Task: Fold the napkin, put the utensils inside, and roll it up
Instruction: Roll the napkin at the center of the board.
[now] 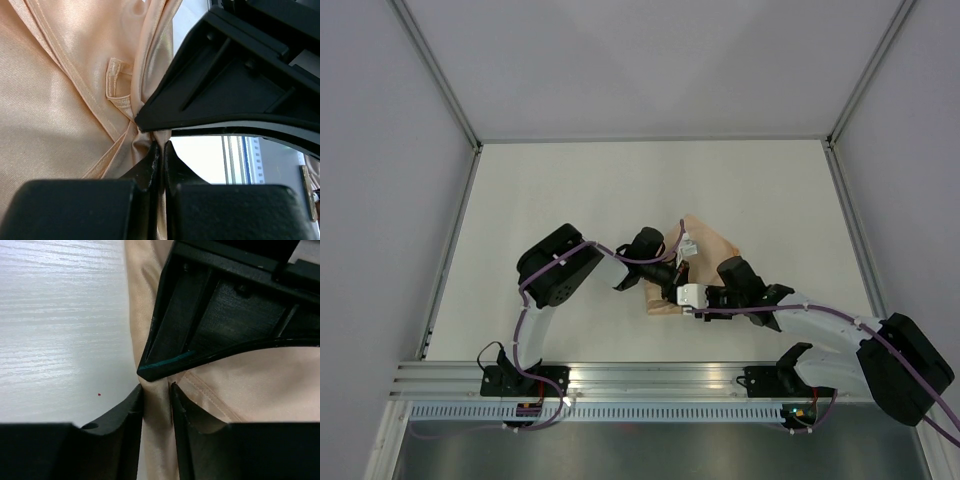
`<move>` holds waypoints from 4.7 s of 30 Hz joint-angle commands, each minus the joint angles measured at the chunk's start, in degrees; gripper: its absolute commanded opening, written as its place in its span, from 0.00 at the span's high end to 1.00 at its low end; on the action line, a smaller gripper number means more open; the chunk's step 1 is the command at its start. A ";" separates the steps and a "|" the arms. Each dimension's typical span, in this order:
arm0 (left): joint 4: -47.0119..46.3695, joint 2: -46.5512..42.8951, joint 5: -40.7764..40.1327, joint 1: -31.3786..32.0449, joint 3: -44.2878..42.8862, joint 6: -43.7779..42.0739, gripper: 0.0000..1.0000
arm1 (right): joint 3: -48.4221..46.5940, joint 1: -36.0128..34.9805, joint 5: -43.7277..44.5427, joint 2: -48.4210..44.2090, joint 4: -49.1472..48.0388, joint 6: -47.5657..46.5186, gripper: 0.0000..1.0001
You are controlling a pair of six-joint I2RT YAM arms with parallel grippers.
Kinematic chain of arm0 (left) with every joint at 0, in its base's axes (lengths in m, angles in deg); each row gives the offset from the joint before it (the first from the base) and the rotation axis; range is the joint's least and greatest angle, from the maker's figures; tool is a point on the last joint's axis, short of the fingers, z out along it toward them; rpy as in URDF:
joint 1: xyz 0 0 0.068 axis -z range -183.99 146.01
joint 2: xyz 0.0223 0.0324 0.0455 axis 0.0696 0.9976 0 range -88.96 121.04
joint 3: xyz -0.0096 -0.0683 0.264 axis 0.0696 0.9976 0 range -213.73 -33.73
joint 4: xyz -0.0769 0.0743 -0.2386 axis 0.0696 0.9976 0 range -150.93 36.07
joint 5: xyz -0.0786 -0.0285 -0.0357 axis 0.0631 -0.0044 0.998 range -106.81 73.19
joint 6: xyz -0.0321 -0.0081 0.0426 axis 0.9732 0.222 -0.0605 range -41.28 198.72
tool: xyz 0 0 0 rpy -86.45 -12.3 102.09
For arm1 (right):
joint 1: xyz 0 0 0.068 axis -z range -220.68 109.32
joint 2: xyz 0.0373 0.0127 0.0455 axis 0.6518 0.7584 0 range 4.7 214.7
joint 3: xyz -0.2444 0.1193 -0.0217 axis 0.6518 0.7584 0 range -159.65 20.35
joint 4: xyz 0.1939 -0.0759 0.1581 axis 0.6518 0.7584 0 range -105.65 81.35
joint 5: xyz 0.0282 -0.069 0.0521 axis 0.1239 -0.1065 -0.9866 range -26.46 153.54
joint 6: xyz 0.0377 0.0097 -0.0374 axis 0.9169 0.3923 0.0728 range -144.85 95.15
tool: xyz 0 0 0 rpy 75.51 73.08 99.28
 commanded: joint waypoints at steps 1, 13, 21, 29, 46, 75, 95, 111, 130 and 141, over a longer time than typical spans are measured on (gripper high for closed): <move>9.27 3.21 -3.74 0.12 2.00 -0.16 0.95 | 1.10 -0.15 1.69 2.02 -0.45 0.95 0.69; 5.76 -8.72 -9.62 -1.20 4.46 3.36 0.72 | -5.21 2.31 -9.20 9.40 12.28 -1.85 0.94; 2.16 -20.42 -25.34 -1.11 10.60 0.90 0.69 | -13.66 9.34 -19.13 22.57 25.91 -10.81 0.96; -6.46 -32.90 -43.44 -0.32 21.24 -1.98 0.70 | -24.99 14.97 -23.36 37.17 39.01 -18.73 0.97; 8.03 -32.92 -68.95 24.37 18.27 -34.94 0.63 | -40.03 17.25 -24.07 53.97 50.00 -18.30 0.97; 11.12 -17.09 -71.33 31.76 11.41 -41.56 0.64 | -39.77 17.25 -23.36 53.62 48.07 -15.13 0.98; 11.04 -17.18 -51.30 23.77 13.96 -29.69 0.98 | -35.20 18.57 -19.68 34.30 32.36 4.26 0.33; 11.47 -13.76 -22.32 7.96 12.20 -18.44 0.98 | -25.19 25.17 -17.73 11.18 15.81 12.56 0.28; 22.81 -1.98 -8.40 1.18 -0.37 -11.50 0.98 | -3.91 6.62 -6.84 -3.96 6.42 3.85 0.23; 25.36 -0.75 -8.57 1.18 -2.74 -11.06 0.98 | -4.00 2.75 -5.17 5.01 0.87 5.87 0.30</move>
